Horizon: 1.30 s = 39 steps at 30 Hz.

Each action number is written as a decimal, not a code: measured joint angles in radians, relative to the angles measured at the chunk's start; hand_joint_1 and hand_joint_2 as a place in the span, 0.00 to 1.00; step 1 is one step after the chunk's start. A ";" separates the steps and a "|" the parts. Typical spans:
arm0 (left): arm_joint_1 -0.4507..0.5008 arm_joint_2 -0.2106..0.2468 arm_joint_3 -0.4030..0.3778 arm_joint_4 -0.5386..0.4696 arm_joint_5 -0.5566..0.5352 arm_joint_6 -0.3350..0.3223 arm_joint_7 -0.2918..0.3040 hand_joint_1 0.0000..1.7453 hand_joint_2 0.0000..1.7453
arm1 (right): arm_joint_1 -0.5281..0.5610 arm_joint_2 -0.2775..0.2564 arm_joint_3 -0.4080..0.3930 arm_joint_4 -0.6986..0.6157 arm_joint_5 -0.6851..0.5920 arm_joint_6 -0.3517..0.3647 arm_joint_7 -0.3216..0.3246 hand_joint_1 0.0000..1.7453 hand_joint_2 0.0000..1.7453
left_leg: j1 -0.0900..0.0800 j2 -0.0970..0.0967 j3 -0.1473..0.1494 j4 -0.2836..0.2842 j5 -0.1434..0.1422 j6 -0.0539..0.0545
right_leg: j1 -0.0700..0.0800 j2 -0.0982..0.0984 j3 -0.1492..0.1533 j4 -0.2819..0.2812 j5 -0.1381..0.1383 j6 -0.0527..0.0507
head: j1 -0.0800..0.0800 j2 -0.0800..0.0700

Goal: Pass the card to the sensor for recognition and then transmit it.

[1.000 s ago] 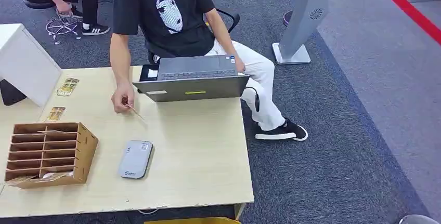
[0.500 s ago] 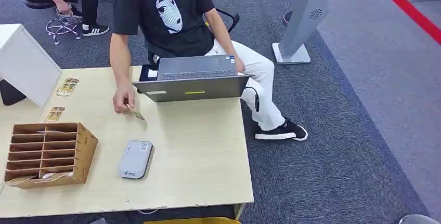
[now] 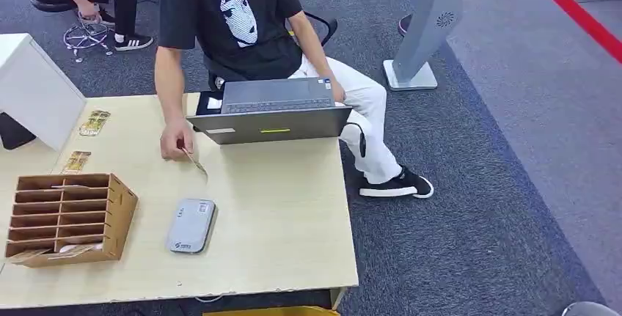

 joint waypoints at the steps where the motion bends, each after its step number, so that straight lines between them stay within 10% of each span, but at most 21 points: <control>1: 0.026 0.009 0.023 -0.044 -0.034 0.024 0.000 0.00 1.00 | 0.000 0.000 0.000 0.000 -0.006 0.000 -0.003 0.00 1.00 | -0.001 0.000 0.000 0.000 0.000 0.000 | 0.000 0.000 0.000 0.000 0.000 0.000 | 0.000 0.000; 10: 0.161 0.035 0.331 -0.265 -0.508 0.043 0.046 0.00 1.00 | 0.000 -0.001 0.003 0.000 -0.014 -0.006 -0.011 0.00 1.00 | -0.001 0.000 0.000 0.000 0.000 0.000 | 0.000 0.000 0.001 0.000 0.000 0.000 | 0.000 0.000; 14: 0.335 -0.025 0.637 -0.617 -1.195 0.005 0.423 0.00 1.00 | 0.001 -0.005 0.012 -0.005 -0.021 -0.011 -0.008 0.00 1.00 | -0.002 0.003 0.001 0.000 0.000 0.001 | -0.001 0.002 0.000 0.000 0.000 0.000 | -0.005 0.000; 17: 0.402 -0.104 0.862 -0.803 -1.462 -0.113 0.449 0.00 1.00 | 0.000 -0.008 0.023 -0.013 -0.030 -0.013 -0.002 0.00 1.00 | -0.002 0.002 0.001 0.000 -0.001 0.002 | -0.002 0.001 0.001 0.000 0.000 0.001 | 0.001 0.000; 25: 0.441 -0.260 1.266 -1.042 -1.584 -0.272 0.417 0.00 1.00 | 0.001 -0.018 0.033 -0.033 -0.031 -0.021 0.011 0.00 1.00 | -0.002 0.003 0.001 0.000 -0.001 0.003 | -0.002 0.001 0.001 0.000 0.000 0.001 | 0.000 0.000; 39: 0.454 -0.318 1.383 -1.142 -1.499 -0.270 0.363 0.00 1.00 | 0.000 -0.025 0.052 -0.046 -0.037 -0.032 0.015 0.00 1.00 | -0.002 0.002 0.001 0.000 -0.001 0.003 | -0.002 0.001 0.001 0.000 0.000 0.001 | 0.000 0.000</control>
